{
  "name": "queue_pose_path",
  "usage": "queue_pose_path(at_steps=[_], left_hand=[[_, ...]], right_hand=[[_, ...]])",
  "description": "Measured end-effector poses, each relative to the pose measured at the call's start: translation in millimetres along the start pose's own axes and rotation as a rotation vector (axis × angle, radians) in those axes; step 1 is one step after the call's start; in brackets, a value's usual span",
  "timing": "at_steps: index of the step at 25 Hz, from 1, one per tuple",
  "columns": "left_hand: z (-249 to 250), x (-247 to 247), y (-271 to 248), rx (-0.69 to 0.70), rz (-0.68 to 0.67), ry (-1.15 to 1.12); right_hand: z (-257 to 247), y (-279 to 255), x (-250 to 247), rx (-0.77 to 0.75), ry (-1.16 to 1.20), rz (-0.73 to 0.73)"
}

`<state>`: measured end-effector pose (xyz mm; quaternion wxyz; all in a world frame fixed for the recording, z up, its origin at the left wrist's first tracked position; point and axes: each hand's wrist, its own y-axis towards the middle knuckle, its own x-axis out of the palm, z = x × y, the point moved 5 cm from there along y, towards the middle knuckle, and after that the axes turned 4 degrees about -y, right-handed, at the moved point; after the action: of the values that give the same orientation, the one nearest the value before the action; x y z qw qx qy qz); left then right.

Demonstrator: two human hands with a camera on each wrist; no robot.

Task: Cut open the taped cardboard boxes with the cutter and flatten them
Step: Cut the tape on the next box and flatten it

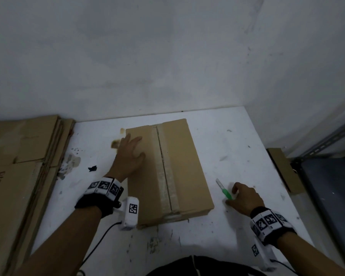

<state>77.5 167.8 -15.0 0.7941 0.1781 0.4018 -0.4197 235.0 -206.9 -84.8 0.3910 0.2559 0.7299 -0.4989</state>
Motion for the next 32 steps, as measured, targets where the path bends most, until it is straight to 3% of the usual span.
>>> queue_pose_path(at_steps=[6, 11, 14, 18, 22, 27, 32], left_hand=[[5.1, 14.6, 22.9, -0.142, -0.266, 0.155], [-5.6, 9.3, 26.1, -0.161, -0.35, 0.208], [1.3, -0.5, 28.0, -0.099, -0.384, 0.376], [-2.6, -1.0, 30.1, -0.117, -0.453, 0.427], [-17.7, 9.3, 25.3, -0.145, -0.489, 0.374], [-27.3, 17.2, 26.8, -0.132, -0.518, 0.304], [-26.8, 18.2, 28.7, -0.144, -0.561, 0.274]], right_hand=[[-21.3, 3.6, 5.4, -0.028, -0.047, -0.006], [-58.7, 11.4, -46.2, -0.018, 0.528, 0.258], [-118.1, 14.8, -79.4, -0.126, 0.601, 0.252], [-207.9, 25.1, -104.8, -0.313, 0.427, 0.306], [-279.8, 40.0, -100.7, -0.439, 0.204, 0.259], [-298.1, 59.9, -80.0, -0.394, 0.081, 0.21], [-295.9, 45.1, -68.4, -0.396, 0.036, 0.149]])
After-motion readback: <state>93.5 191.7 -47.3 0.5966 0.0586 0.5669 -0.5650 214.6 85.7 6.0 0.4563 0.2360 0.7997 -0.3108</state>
